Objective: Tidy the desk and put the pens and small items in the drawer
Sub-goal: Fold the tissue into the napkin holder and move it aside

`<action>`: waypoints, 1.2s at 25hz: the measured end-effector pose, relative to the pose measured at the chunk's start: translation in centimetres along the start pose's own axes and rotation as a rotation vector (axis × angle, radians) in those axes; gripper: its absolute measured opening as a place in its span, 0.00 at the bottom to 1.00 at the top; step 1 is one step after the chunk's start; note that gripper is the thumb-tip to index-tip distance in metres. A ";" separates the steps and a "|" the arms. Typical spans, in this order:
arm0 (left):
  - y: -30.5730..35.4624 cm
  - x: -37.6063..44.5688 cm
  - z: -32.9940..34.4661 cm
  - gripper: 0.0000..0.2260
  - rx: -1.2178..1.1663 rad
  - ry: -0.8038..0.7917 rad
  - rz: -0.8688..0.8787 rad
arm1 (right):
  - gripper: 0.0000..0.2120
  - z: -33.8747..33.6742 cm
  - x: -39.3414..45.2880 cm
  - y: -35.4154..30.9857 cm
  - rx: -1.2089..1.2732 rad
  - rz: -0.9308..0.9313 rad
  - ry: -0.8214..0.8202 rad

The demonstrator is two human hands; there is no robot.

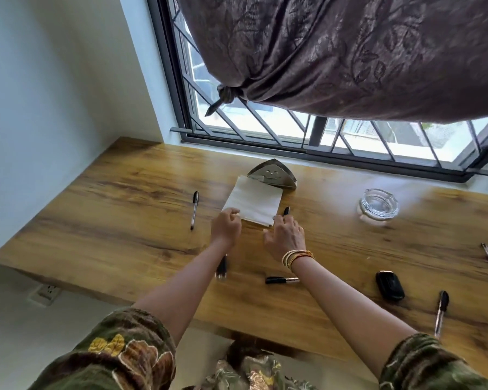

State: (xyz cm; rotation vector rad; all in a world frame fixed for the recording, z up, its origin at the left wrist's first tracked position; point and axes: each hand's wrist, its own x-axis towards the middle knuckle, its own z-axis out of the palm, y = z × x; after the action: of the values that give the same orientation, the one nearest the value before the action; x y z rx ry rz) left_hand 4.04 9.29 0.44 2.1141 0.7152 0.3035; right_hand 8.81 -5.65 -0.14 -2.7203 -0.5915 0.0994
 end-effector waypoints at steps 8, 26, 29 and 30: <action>-2.6 7.6 -2.3 0.13 -0.043 0.028 -0.077 | 0.29 2.9 6.9 -3.1 0.003 -0.212 -0.046; -4.9 12.1 -0.5 0.13 0.085 0.102 -0.116 | 0.06 2.6 10.9 -4.2 0.522 0.097 0.126; -3.4 13.0 -0.9 0.13 -0.250 0.039 -0.146 | 0.17 0.8 11.9 -5.1 1.325 0.423 -0.265; -2.3 13.0 -1.1 0.13 -0.372 -0.015 -0.164 | 0.20 0.1 11.9 -5.1 1.495 0.484 -0.377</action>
State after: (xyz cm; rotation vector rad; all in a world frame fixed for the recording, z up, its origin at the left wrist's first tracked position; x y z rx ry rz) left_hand 13.14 18.69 -1.26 1.6948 0.7540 0.3041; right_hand 17.65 3.60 1.61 -1.2920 0.1268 0.8045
